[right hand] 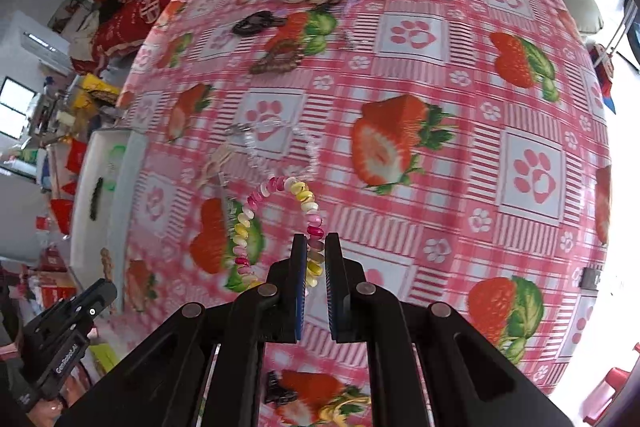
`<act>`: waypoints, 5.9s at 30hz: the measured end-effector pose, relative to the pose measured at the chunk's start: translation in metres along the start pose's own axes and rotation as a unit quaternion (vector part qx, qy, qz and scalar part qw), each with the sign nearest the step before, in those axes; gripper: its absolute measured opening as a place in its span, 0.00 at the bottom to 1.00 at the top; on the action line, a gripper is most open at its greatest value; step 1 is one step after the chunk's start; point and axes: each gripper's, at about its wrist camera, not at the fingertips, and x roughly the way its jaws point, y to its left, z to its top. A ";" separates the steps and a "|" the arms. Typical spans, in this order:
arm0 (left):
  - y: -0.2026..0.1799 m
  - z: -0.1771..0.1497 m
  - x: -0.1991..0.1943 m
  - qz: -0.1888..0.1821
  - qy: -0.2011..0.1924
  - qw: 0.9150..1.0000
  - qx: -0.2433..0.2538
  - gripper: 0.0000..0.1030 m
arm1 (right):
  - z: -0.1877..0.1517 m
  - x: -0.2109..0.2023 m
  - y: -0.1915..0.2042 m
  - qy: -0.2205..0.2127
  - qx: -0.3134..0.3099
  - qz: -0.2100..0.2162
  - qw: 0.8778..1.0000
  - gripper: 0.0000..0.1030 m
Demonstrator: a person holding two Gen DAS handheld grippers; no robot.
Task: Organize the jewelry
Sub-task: 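Carry both held bracelets over the white tray, then open the right tool then the left tool, dropping the bracelets in the tray, then move both open tools back over the remaining jewelry, then grasp the silver pendant with the left tool while the right tool grasps the yellow cord with gold ring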
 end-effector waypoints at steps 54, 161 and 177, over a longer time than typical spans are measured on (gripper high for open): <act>0.231 0.029 0.062 0.096 0.019 0.995 -0.034 0.17 | 0.018 0.168 0.313 0.082 -0.132 0.014 0.988 0.09; -0.101 -0.068 0.065 -0.026 0.089 0.959 0.268 0.35 | -0.158 0.015 -0.014 0.077 0.023 -0.158 0.984 0.04; -0.082 -0.045 0.036 -0.074 0.077 0.969 0.221 0.17 | -0.137 -0.016 -0.032 0.051 0.071 -0.093 0.992 0.02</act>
